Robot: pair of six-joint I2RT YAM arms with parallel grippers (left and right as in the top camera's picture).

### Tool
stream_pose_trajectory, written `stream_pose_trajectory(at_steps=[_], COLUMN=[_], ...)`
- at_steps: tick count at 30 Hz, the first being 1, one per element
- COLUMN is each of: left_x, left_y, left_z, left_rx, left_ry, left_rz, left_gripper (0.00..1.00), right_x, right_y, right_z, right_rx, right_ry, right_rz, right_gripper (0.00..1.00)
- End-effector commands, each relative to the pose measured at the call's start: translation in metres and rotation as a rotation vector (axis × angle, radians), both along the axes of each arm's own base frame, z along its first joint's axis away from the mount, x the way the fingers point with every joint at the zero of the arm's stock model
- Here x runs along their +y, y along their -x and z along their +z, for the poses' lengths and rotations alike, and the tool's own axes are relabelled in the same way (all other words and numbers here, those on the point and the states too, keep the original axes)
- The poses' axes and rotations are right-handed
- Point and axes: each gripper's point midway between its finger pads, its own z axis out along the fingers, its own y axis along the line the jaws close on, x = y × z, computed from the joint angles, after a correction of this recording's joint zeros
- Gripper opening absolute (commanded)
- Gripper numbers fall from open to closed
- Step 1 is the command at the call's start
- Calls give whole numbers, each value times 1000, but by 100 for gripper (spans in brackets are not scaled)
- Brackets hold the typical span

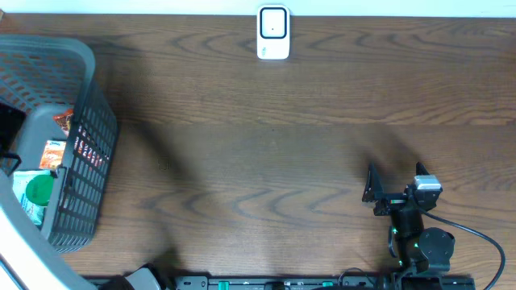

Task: Scan the item barcode
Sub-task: 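Reach the left gripper into the basket and grasp the green-capped jar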

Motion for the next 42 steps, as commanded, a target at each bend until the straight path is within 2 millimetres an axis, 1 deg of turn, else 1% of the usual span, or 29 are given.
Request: stream_pose_trajectory(at_steps=[1,2,3,5,6,7,8,14,16,17,19,20,25,31,34,36,38,39,41,42], left_x=[19,22,27,33,36,37,37,48,53,55,56,57,62,63,59,57,56,54,54,54], left_y=[6,5,4,6,7,7,7,17,22,21,13,11,11,9,3,5,5,6,6,7], left_z=[-34,-42,-64,-87,-109,-119,-135,-164,-176,-182,-193,-202,-237,-269,-285,-294,-299,-302,-302,-302], left_rx=[50,56,87,133,169,182,203,228,237,233,225,227,292,349,359,379,386,396,399,400], left_ry=[50,54,59,52,53,56,59,55,69,85,126,160,239,297,343,364,378,387,389,390], left_rz=[101,105,115,135,136,127,119,163,184,179,128,117,125,121,86,85,82,82,80,80], left_gripper=[84,84,84,84,84,84,87,91,92,94,94,95,95,97,98,98,98,95,88,83], right_x=[1,1,1,1,1,1,1,1,1,1,1,1,1,1,1,1,1,1,1,1], right_y=[0,0,0,0,0,0,0,0,0,0,0,0,0,0,0,0,0,0,0,0], right_z=[0,0,0,0,0,0,0,0,0,0,0,0,0,0,0,0,0,0,0,0], right_rx=[1,1,1,1,1,1,1,1,1,1,1,1,1,1,1,1,1,1,1,1], right_ry=[-12,-12,-12,-12,-12,-12,-12,-12,-12,-12,-12,-12,-12,-12,-12,-12,-12,-12,-12,-12], right_rz=[2,2,2,2,2,2,2,2,2,2,2,2,2,2,2,2,2,2,2,2], right_gripper=[99,99,99,99,99,99,99,99,99,99,99,99,99,99,99,99,99,99,99,99])
